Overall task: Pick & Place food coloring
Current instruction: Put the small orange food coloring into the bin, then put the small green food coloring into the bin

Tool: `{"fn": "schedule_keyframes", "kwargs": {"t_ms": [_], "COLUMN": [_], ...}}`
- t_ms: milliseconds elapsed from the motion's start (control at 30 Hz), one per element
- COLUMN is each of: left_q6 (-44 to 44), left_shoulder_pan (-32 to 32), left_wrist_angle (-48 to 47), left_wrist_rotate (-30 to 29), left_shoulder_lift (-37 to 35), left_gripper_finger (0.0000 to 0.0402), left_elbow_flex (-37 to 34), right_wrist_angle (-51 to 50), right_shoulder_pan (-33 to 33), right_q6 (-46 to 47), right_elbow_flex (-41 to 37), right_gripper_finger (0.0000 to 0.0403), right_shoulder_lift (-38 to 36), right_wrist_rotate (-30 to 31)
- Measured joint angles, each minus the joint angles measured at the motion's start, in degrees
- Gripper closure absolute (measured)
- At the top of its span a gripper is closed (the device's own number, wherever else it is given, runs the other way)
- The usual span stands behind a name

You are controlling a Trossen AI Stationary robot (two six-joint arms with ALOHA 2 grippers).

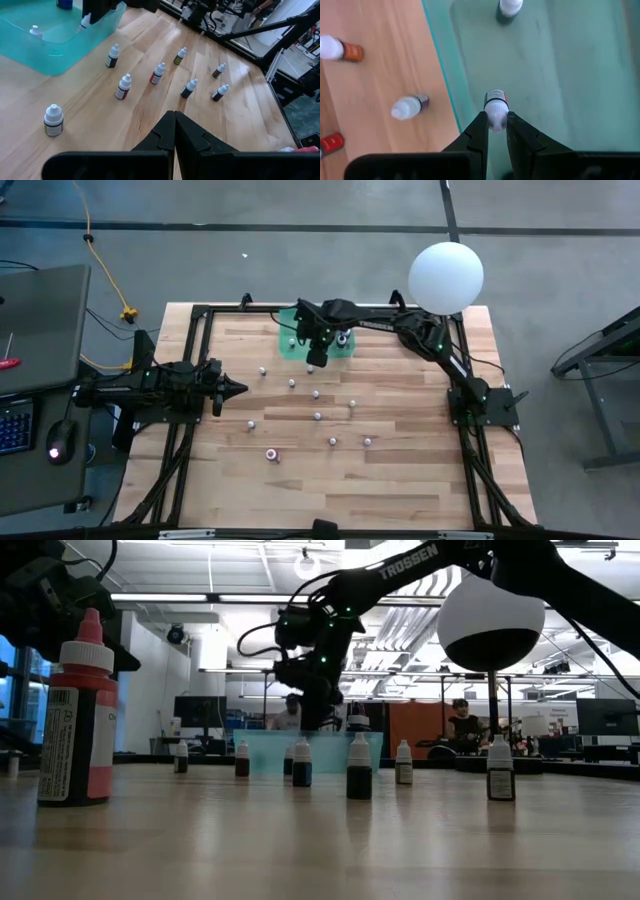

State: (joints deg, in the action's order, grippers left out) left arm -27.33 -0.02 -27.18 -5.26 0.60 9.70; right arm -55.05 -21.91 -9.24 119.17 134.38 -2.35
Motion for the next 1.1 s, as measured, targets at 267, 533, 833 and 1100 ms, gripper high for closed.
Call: {"fn": "schedule_keyframes", "kwargs": {"t_ms": [267, 533, 833, 1100], "left_q6": [0.0, 0.0, 0.0, 0.0], "left_shoulder_pan": [0.01, 0.0, -0.01, -0.01], "left_wrist_angle": [0.02, 0.02, 0.02, 0.02], "left_wrist_rotate": [0.22, 0.17, 0.17, 0.15], "left_shoulder_lift": [0.0, 0.0, 0.0, 0.0], "left_gripper_finger": [0.0401, 0.0401, 0.0401, 0.0401], "left_elbow_flex": [0.01, 0.01, 0.01, 0.01], "right_wrist_angle": [-2.36, -2.56, -2.39, -1.89], "right_shoulder_pan": [-0.24, -0.57, -0.57, -0.59], "right_q6": [0.13, 0.19, 0.2, 0.42], "right_elbow_flex": [0.0, 0.0, 0.0, 0.0], "right_gripper_finger": [0.0359, 0.0359, 0.0342, 0.0317], "right_shoulder_lift": [1.19, 1.19, 1.19, 1.19], "right_wrist_rotate": [0.44, 0.42, 0.55, 0.66]}}
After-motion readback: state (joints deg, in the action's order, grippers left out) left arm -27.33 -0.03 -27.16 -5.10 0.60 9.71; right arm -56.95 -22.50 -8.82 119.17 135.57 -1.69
